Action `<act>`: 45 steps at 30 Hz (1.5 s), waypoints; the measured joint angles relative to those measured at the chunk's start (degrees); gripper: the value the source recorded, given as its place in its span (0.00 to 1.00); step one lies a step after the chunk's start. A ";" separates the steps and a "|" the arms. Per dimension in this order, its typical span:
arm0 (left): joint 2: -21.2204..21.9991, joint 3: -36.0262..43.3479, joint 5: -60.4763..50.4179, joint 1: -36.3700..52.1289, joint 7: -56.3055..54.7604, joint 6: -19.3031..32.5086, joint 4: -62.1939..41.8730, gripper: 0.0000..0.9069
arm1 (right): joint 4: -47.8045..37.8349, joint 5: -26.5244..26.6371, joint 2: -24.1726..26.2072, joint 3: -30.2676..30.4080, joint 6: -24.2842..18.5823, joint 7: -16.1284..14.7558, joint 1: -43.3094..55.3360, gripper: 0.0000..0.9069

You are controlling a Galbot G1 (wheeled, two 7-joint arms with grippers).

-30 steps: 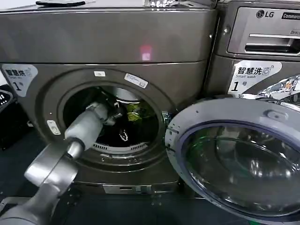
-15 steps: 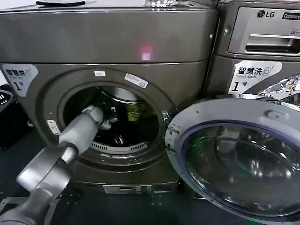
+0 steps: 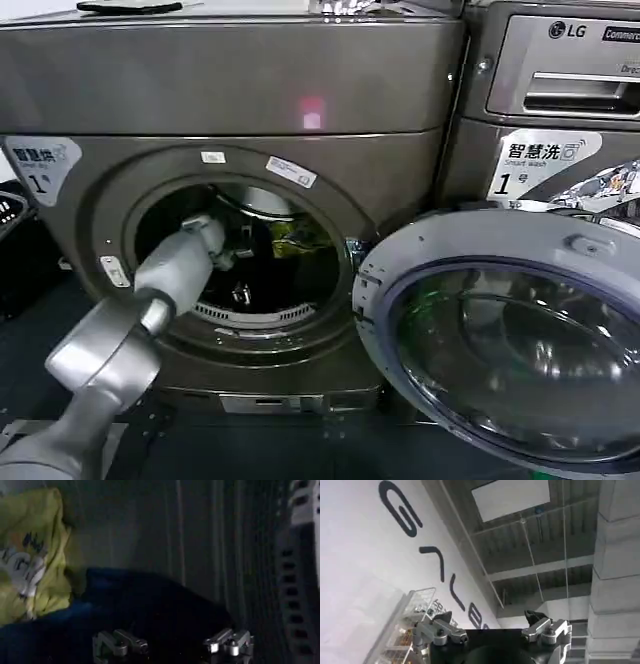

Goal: Grasp the clothes from the dryer.

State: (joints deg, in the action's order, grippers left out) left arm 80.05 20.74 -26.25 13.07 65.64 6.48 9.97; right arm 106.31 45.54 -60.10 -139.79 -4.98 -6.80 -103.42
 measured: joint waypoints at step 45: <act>2.62 5.02 -6.24 -2.18 -1.02 -1.58 -5.24 0.00 | -1.07 -0.83 0.04 1.22 -0.91 -0.52 0.90 1.00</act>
State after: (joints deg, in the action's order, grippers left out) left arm 82.67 25.76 -32.48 10.89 64.62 4.90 4.73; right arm 105.25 44.71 -60.06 -138.57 -5.89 -7.31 -102.51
